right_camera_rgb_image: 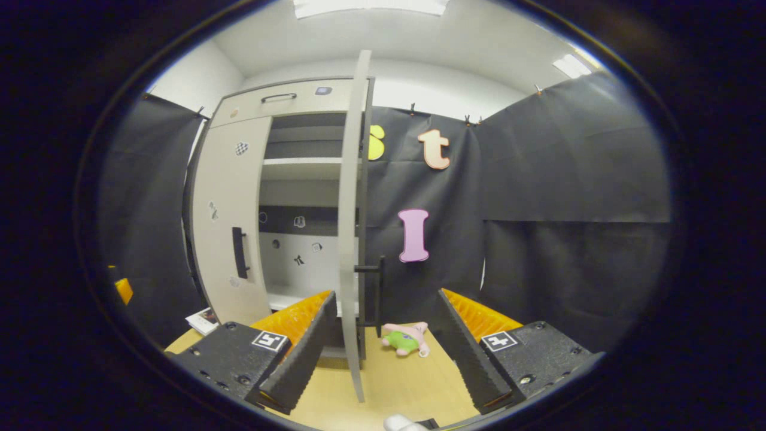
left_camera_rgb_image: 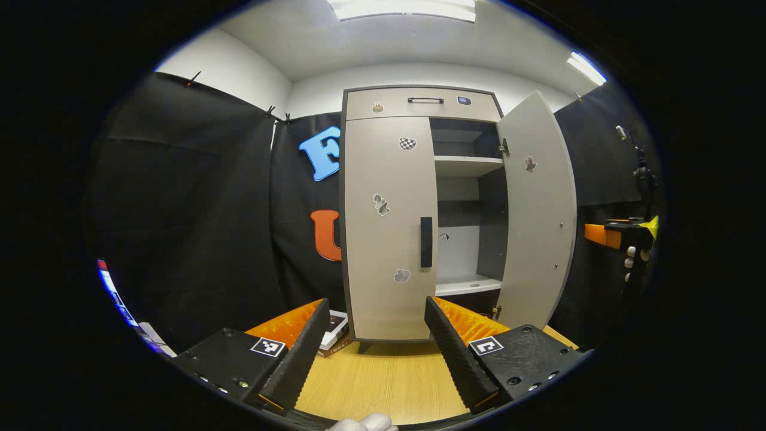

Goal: Open the right door of the double-door shoe cabinet with the right hand, and open the left door with the left hand.

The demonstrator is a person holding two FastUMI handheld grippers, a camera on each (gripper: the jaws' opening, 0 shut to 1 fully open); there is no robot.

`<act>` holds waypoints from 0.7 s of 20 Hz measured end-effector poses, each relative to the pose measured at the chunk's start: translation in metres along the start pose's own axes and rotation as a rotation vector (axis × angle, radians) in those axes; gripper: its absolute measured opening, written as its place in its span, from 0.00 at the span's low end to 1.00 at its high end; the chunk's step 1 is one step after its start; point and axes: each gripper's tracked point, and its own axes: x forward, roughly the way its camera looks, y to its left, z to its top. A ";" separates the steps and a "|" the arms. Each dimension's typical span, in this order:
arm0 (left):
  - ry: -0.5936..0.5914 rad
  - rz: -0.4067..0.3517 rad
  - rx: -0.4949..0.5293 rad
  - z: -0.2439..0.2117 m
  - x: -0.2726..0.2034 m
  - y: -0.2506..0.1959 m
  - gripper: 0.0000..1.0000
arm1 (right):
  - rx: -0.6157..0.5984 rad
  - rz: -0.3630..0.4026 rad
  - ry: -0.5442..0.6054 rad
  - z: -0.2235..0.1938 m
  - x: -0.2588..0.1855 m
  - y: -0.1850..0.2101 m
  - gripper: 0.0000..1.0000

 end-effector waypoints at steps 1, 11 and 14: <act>0.004 -0.006 0.000 0.000 0.003 0.002 0.96 | 0.005 0.016 0.002 -0.004 -0.009 0.012 1.00; 0.000 -0.044 0.009 -0.011 0.094 -0.009 0.96 | 0.034 0.121 0.056 -0.039 -0.041 0.081 1.00; -0.022 -0.049 0.016 -0.003 0.130 -0.025 0.96 | 0.041 0.132 0.062 -0.035 -0.036 0.080 1.00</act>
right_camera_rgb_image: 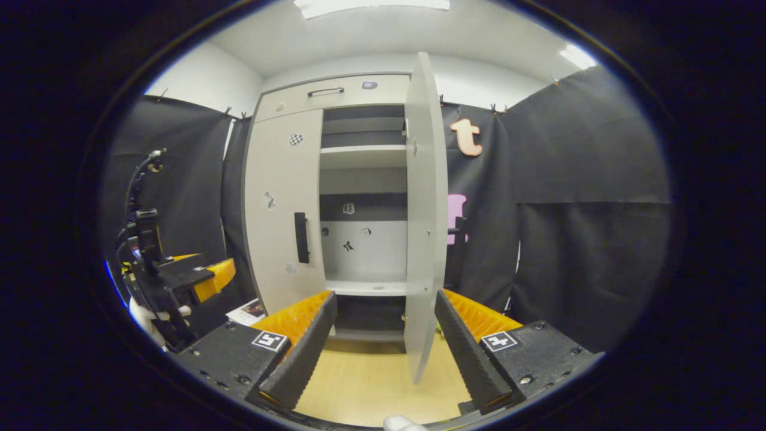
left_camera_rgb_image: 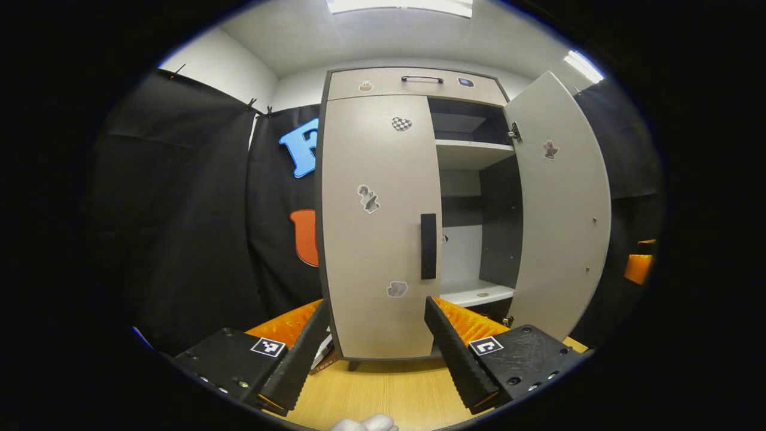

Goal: Open the right door of the double-door shoe cabinet with the right hand, and open the left door with the left hand.

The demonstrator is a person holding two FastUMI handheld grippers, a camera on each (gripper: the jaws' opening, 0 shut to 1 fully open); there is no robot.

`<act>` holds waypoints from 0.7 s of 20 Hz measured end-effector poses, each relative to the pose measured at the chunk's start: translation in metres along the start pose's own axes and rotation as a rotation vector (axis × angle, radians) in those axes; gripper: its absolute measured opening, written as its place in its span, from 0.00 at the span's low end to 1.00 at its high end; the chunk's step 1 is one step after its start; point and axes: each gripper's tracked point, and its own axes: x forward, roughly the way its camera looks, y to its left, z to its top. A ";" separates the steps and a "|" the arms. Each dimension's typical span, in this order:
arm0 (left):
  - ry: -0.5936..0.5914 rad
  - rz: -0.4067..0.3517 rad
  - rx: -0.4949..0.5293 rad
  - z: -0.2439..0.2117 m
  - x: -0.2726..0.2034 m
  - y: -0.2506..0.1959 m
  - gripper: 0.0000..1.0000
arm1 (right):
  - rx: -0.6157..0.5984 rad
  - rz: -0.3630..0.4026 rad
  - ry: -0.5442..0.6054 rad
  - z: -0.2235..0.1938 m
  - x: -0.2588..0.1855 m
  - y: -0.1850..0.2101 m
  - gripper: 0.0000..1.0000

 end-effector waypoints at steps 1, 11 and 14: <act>-0.004 -0.004 0.000 0.000 0.013 -0.005 0.96 | 0.001 0.001 0.002 0.002 0.004 -0.001 1.00; -0.005 -0.070 0.019 0.000 0.132 -0.062 0.96 | -0.026 -0.058 -0.001 0.013 0.015 -0.032 1.00; 0.001 -0.071 0.013 -0.003 0.158 -0.070 0.96 | -0.036 -0.090 0.007 0.010 0.018 -0.045 1.00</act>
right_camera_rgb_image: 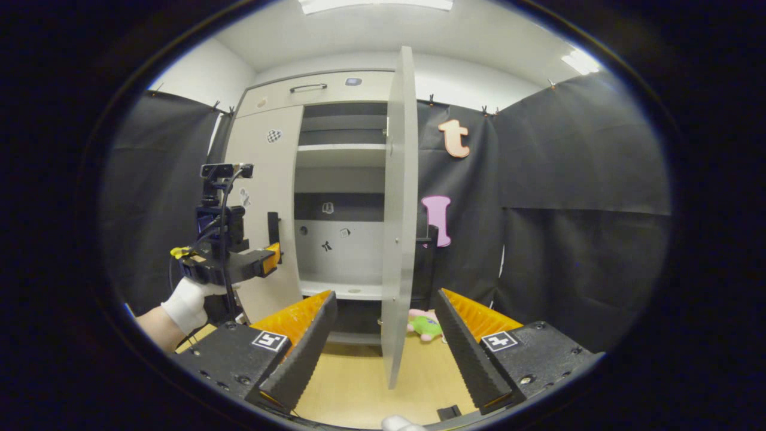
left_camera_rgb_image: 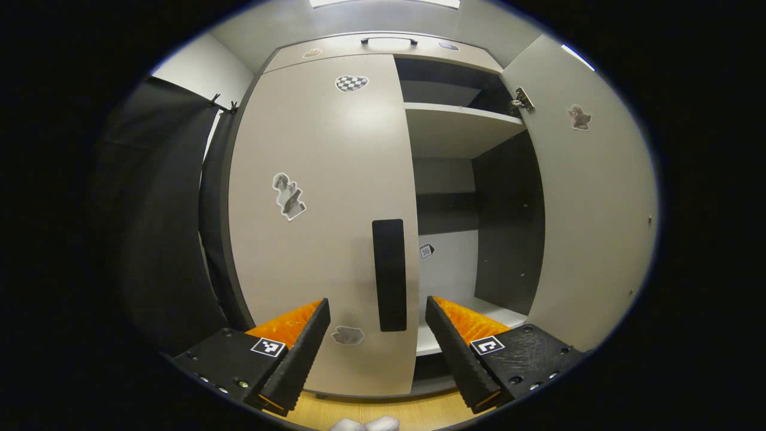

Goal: Open the right door of the double-door shoe cabinet with the right hand, and open the left door with the left hand.

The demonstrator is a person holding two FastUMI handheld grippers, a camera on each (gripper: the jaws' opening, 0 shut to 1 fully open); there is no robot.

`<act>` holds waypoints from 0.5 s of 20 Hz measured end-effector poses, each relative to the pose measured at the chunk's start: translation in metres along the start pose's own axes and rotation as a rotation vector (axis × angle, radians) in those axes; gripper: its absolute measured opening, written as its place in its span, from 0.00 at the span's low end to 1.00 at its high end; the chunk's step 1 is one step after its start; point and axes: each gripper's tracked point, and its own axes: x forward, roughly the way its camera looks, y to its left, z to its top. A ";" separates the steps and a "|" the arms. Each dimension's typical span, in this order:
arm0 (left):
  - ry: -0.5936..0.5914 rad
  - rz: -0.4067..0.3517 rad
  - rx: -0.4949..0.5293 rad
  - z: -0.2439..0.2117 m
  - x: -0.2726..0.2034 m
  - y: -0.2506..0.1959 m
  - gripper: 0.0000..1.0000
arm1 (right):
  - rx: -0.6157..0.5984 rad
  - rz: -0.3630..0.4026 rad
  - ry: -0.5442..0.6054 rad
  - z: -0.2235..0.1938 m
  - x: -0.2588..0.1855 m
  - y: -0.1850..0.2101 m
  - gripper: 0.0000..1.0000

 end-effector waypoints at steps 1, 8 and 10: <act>0.004 -0.006 0.001 -0.001 0.007 -0.004 0.96 | -0.003 -0.008 0.006 -0.001 0.003 -0.002 1.00; -0.008 -0.008 -0.001 0.004 0.038 -0.008 0.96 | -0.012 -0.035 0.024 -0.005 0.013 -0.007 1.00; -0.021 -0.003 -0.001 0.008 0.045 -0.007 0.96 | -0.012 -0.037 0.026 -0.006 0.014 -0.007 1.00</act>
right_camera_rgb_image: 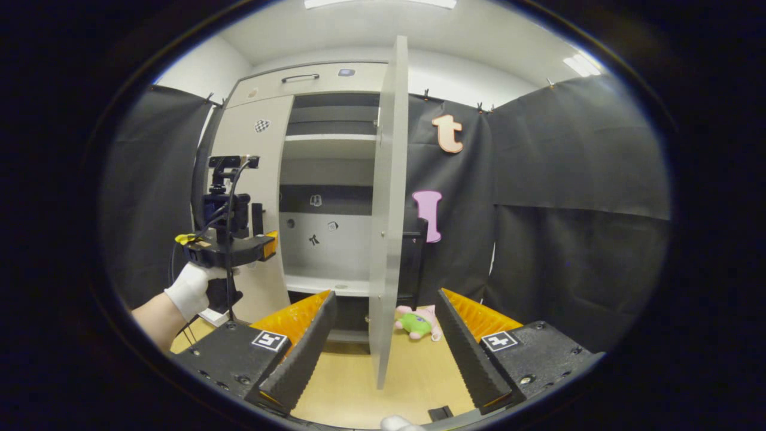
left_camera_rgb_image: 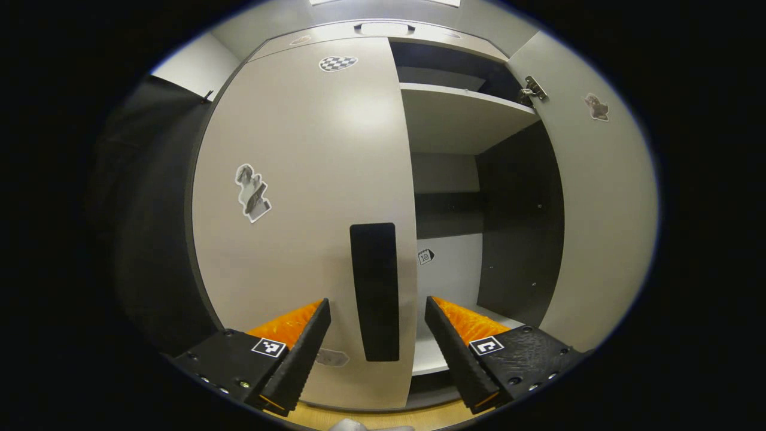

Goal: Open the right door of the double-door shoe cabinet with the right hand, and open the left door with the left hand.

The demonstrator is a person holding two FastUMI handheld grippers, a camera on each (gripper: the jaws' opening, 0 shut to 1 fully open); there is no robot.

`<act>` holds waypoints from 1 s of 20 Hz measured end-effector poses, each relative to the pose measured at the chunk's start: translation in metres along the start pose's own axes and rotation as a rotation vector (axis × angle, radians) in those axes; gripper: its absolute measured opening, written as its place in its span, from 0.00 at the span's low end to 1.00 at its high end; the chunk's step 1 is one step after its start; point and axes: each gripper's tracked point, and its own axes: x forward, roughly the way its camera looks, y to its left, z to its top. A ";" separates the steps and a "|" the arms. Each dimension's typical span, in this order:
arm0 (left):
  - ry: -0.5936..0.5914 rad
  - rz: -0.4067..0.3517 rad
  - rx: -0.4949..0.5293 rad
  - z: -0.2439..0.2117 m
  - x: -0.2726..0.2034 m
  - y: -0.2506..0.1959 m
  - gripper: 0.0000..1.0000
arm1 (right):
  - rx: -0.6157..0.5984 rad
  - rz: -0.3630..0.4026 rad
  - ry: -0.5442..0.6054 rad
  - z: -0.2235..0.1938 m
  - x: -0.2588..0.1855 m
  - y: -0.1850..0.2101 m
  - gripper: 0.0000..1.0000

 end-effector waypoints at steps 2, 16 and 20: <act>0.026 -0.004 -0.007 -0.005 0.006 -0.002 0.89 | 0.005 0.004 0.007 -0.001 0.003 0.001 1.00; 0.057 -0.014 -0.040 -0.008 0.002 0.001 0.06 | 0.002 0.046 0.000 0.007 0.019 0.008 1.00; 0.056 -0.044 -0.050 -0.006 -0.011 0.000 0.03 | 0.010 0.067 -0.006 0.006 0.014 0.013 1.00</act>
